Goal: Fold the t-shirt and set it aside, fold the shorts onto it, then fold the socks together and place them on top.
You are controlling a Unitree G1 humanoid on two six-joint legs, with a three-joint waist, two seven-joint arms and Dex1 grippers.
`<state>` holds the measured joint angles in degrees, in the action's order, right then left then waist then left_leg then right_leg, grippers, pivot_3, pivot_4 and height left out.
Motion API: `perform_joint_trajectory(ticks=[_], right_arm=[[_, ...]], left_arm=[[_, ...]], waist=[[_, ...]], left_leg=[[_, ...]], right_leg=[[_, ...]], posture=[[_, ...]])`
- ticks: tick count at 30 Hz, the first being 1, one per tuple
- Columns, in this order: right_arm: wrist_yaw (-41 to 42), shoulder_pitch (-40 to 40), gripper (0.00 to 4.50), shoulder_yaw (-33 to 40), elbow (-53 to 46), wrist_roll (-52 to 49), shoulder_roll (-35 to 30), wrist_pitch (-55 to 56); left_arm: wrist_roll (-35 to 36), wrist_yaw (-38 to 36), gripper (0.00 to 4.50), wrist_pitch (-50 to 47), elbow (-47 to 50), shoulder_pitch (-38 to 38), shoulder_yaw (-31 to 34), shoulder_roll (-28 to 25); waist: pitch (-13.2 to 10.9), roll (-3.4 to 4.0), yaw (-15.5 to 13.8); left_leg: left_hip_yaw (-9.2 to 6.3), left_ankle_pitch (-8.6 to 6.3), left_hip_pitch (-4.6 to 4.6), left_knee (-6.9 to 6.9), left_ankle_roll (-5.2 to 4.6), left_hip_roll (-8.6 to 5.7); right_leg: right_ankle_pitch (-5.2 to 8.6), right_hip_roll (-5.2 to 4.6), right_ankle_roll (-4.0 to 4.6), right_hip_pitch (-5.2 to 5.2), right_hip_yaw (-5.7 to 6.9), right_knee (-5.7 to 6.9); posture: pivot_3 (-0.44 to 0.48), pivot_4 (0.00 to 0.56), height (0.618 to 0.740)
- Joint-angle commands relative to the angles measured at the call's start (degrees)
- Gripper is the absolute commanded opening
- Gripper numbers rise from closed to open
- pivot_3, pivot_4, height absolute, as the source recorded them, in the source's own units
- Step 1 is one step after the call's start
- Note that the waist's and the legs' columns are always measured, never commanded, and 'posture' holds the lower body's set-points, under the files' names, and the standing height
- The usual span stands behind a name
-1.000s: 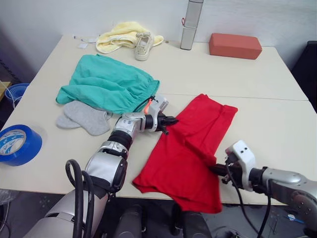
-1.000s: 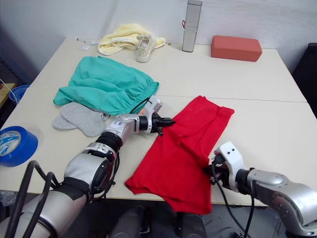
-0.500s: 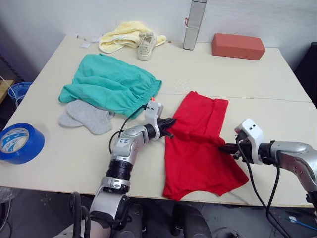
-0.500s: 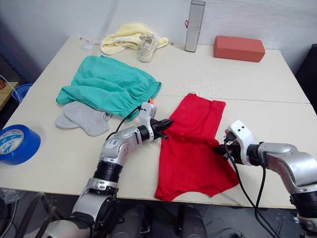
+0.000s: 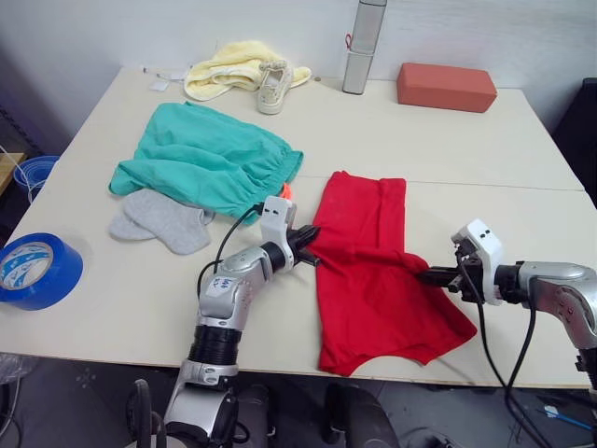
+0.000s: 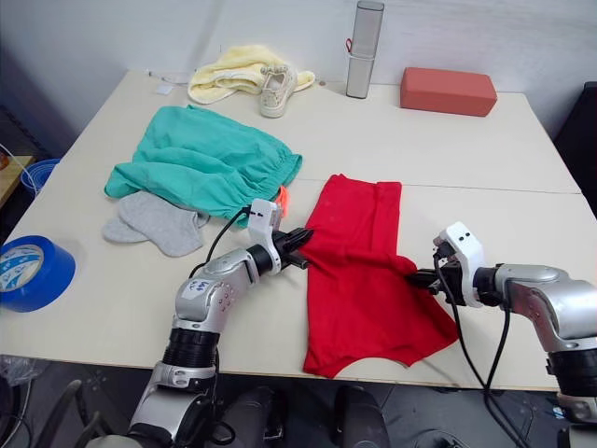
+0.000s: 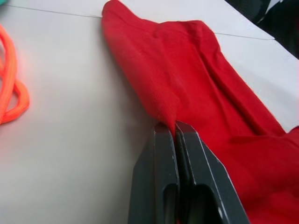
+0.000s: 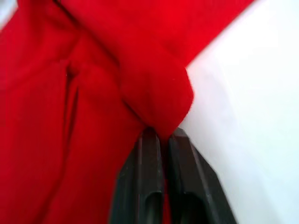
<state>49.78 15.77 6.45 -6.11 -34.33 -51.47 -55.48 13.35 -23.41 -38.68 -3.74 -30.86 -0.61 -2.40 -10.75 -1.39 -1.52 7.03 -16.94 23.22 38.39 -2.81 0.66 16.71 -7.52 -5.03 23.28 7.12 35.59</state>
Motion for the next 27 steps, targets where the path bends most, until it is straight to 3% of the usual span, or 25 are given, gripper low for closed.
perform_joint_trajectory(ticks=[1,5,8,10,12,14,16,22,27], right_arm=[[3.37,-3.21,1.6,6.21,-3.96,-1.87,-1.43,4.21],[16.11,-12.05,2.95,11.34,-4.71,0.53,-6.54,17.37],[24.57,-16.79,4.04,14.69,1.52,5.36,-8.26,34.6],[29.74,-16.54,4.5,16.0,10.72,10.05,-8.01,53.65],[32.45,-15.22,4.5,15.69,16.85,12.74,-7.71,65.59],[35.48,-11.02,4.5,11.73,27.93,19.23,-8.8,87.36],[35.91,-5.6,4.5,8.54,38.15,23.43,-8.67,100.72],[31.63,4.83,4.5,-0.2,57.74,32.07,-6.83,118.78],[30.22,8.51,4.5,-5.47,63.06,32.15,-3.86,126.27]], left_arm=[[0.29,-8.23,1.25,4.66,1.32,-0.59,-2.2,-6.06],[-0.21,-18.73,2.45,10.28,3.58,1.67,-5.57,-15.77],[-1.1,-23.1,3.43,16.19,4.57,3.31,-6.48,-20.79],[-4.41,-30.38,4.1,33.39,4.38,5.44,-8.21,-26.63],[-5.72,-34.49,4.43,45.56,3.1,6.5,-9.08,-29.34],[-11.95,-33.05,4.43,60.27,-2.45,5.6,-10.64,-31.86],[-15.29,-34.66,4.43,72.34,-7.62,4.47,-13.19,-33.14],[-20.49,-34.62,4.43,88.92,-18.49,0.73,-19.42,-30.75],[-25.93,-30.98,4.43,95.37,-25.38,-2.57,-21.8,-28.62]], waist=[[0.01,0.03,0.0],[0.01,0.09,-0.11],[0.01,0.08,-0.02],[0.0,0.08,0.09],[-0.01,0.11,0.22],[-0.05,0.21,0.3],[-0.1,0.29,0.54],[-0.12,0.56,0.81],[-0.06,0.55,1.7]], left_leg=[[0.0,-0.01,0.0,-0.02,0.02,0.0],[0.04,-0.01,0.0,-0.05,0.01,-0.02],[0.03,-0.02,-0.03,-0.05,0.0,-0.04],[0.03,-0.02,-0.13,-0.04,0.0,-0.03],[0.11,-0.02,-0.25,-0.12,0.0,-0.04],[0.14,-0.03,-0.4,-0.18,0.03,-0.02],[0.26,-0.05,-0.77,-0.27,0.05,-0.03],[0.23,-0.21,-1.0,-0.35,0.15,0.03],[0.15,-0.18,-1.29,-0.18,0.03,0.03]], right_leg=[[0.0,0.02,0.0,0.0,0.01,-0.02],[0.0,0.03,0.0,-0.01,0.01,-0.04],[0.0,0.03,-0.01,-0.07,0.03,-0.08],[-0.02,0.05,-0.03,-0.19,0.06,-0.12],[-0.02,0.05,-0.03,-0.22,0.07,-0.16],[-0.01,0.03,-0.03,-0.33,0.05,-0.18],[-0.01,0.04,-0.03,-0.62,-0.01,-0.24],[0.02,0.01,0.03,-0.81,-0.19,-0.31],[-0.04,-0.01,-0.07,-1.3,-0.12,-0.47]], posture=[[0.0,0.15,0.74],[0.0,0.15,0.74],[0.0,0.15,0.74],[0.0,0.15,0.74],[0.0,0.15,0.74],[0.0,0.15,0.74],[0.0,0.15,0.74],[0.0,0.15,0.74],[0.0,0.15,0.74]])
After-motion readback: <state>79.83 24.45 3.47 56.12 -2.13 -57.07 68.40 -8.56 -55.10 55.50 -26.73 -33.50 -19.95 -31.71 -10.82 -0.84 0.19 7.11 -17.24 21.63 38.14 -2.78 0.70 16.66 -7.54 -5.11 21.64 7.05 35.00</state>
